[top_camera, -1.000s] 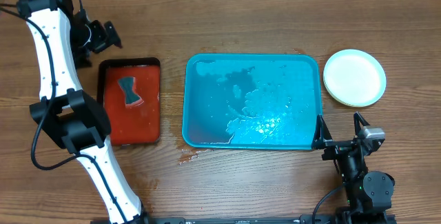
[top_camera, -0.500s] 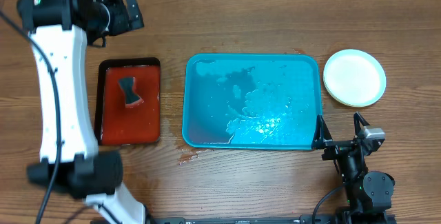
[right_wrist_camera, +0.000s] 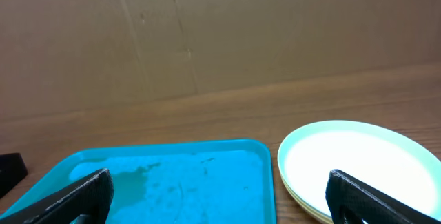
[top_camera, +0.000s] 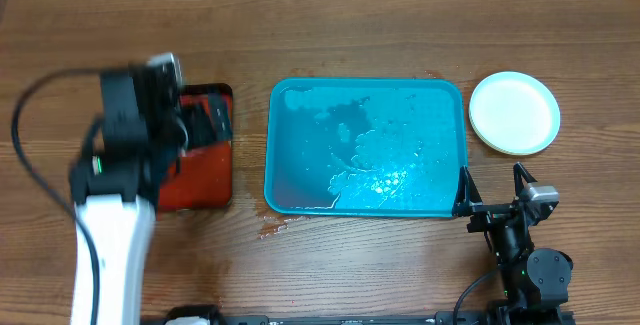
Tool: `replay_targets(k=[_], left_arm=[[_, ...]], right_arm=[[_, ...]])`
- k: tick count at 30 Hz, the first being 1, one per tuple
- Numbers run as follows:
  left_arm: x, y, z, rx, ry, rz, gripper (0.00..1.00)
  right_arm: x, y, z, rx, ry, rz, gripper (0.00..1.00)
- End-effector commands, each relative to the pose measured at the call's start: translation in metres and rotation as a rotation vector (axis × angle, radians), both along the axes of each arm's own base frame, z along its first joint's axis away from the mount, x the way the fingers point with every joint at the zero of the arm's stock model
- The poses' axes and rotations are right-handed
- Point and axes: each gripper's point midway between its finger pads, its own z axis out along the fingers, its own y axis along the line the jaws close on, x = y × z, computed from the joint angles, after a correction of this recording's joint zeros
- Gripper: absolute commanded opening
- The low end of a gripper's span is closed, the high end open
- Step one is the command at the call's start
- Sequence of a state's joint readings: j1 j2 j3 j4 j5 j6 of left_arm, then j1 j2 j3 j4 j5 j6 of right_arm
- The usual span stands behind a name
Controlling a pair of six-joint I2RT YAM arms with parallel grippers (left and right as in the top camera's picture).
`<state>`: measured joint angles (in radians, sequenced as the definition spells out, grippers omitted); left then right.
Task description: Clean dirty plates on tray and stack at the side
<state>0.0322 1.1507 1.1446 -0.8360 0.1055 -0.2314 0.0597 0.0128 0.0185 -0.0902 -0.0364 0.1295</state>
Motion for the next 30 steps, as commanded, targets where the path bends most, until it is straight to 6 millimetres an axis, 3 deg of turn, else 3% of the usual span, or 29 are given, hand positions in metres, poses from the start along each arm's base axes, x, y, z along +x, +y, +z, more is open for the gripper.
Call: replay_targets(k=[1, 7, 12, 19, 26, 30], left_arm=[[-0.025, -0.003, -0.015, 0.009, -0.055, -0.020, 1.00], [-0.078, -0.008, -0.048, -0.001, -0.113, -0.031, 1.00], [-0.091, -0.009, -0.058, -0.001, -0.200, -0.036, 1.00], [-0.085, -0.017, -0.076, -0.023, -0.398, -0.077, 1.00], [-0.073, -0.021, -0.057, -0.012, -0.726, -0.102, 1.00], [-0.071, -0.012, -0.045, 0.020, -0.869, -0.059, 1.00]], right_arm=[[0.000, -0.001, -0.001, -0.003, -0.008, -0.006, 1.00], [0.000, -0.001, -0.001, -0.003, -0.008, -0.006, 1.00], [0.000, -0.001, -0.001, -0.003, -0.008, -0.006, 1.00], [0.000, -0.001, -0.001, -0.003, -0.008, -0.006, 1.00], [0.000, -0.001, -0.001, -0.003, -0.008, -0.006, 1.00], [0.000, -0.001, -0.001, -0.003, -0.008, -0.006, 1.00]])
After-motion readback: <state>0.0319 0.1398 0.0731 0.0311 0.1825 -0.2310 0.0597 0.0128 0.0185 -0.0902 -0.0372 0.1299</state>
